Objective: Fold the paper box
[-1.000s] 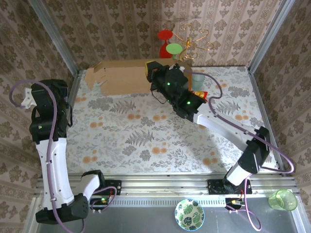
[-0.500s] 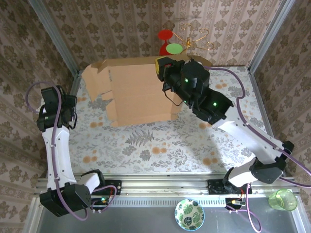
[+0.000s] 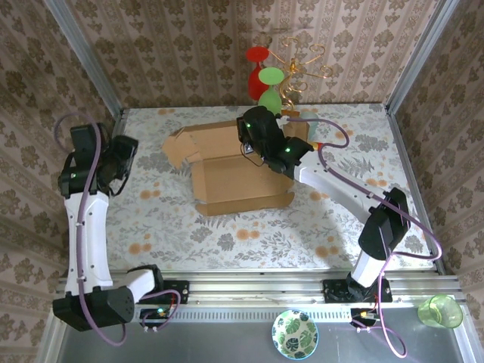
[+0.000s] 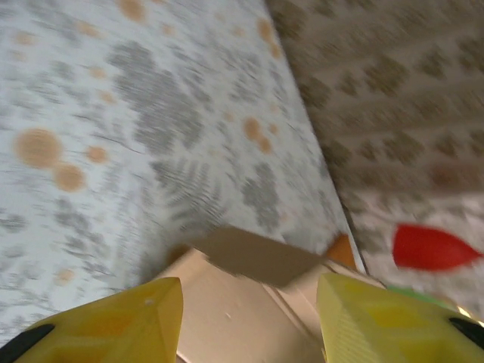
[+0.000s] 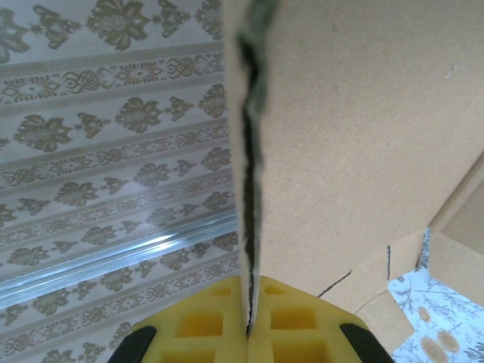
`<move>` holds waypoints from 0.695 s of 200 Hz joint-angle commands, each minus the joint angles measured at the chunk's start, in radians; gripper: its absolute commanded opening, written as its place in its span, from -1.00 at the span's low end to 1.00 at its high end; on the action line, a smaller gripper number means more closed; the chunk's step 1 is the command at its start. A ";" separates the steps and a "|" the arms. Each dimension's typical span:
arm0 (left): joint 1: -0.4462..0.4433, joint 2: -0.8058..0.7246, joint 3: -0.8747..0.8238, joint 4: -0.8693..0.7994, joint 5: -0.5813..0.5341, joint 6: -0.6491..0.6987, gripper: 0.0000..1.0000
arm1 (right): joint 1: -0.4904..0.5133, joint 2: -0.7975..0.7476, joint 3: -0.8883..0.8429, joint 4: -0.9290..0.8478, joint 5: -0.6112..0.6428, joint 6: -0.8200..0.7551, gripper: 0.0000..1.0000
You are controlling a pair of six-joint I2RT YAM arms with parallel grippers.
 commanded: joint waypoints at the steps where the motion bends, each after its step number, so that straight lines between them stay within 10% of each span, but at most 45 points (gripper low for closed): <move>1: -0.118 0.063 0.088 0.015 0.077 0.046 0.03 | -0.011 -0.037 -0.033 0.049 0.012 0.023 -1.00; 139: -0.255 0.282 0.131 0.143 0.142 0.031 0.13 | -0.036 -0.068 -0.112 0.077 -0.028 0.064 -1.00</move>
